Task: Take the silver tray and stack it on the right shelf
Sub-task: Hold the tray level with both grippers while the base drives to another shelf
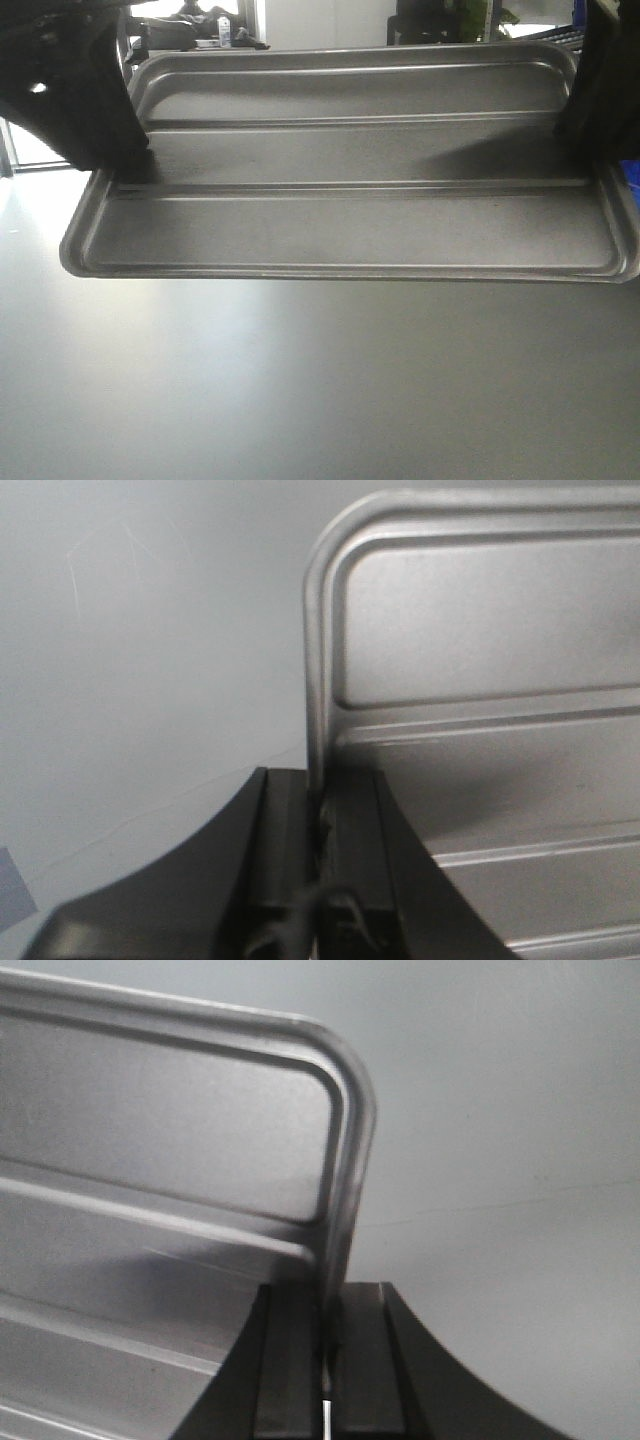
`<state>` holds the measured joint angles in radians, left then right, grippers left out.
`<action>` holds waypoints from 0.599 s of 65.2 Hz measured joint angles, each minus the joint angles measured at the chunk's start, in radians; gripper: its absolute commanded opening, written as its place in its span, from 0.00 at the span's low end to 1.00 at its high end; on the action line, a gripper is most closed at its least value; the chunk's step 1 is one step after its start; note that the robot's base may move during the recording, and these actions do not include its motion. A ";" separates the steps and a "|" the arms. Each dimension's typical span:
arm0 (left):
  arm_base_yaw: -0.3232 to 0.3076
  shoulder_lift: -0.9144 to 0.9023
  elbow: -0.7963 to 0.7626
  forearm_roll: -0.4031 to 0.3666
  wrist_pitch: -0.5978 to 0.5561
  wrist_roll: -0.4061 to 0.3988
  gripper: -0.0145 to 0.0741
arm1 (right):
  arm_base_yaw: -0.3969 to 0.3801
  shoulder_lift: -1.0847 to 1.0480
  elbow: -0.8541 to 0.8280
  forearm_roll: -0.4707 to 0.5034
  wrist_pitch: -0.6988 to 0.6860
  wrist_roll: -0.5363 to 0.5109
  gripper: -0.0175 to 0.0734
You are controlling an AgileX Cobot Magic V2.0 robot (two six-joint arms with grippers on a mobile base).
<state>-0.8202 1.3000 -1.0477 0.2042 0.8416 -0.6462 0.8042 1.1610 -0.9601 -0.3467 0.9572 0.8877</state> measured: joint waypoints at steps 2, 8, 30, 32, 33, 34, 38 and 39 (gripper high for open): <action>0.000 0.000 0.000 0.000 0.000 0.000 0.06 | 0.000 0.000 0.000 0.000 0.002 0.000 0.26; 0.000 0.000 0.000 0.000 0.000 0.000 0.06 | 0.000 0.000 0.000 0.000 0.002 0.000 0.26; 0.000 0.000 0.000 0.000 0.000 0.000 0.06 | 0.000 0.000 0.000 0.000 0.002 0.000 0.26; 0.000 0.000 0.000 0.000 0.000 0.000 0.06 | 0.000 0.000 0.000 0.000 0.002 0.000 0.26; 0.000 0.000 0.000 0.000 0.000 0.000 0.06 | 0.000 0.000 0.000 0.000 0.002 0.000 0.26; 0.000 0.000 0.000 0.000 0.000 0.000 0.06 | 0.000 0.000 0.000 0.000 0.002 0.000 0.26; 0.000 0.000 0.000 0.000 0.000 0.000 0.06 | 0.000 0.000 0.000 0.000 0.002 0.000 0.26; 0.000 0.000 0.000 0.000 0.000 0.000 0.06 | 0.000 0.000 0.000 0.000 0.002 0.000 0.26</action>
<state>-0.8202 1.3000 -1.0477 0.2042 0.8416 -0.6462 0.8042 1.1610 -0.9601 -0.3467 0.9589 0.8877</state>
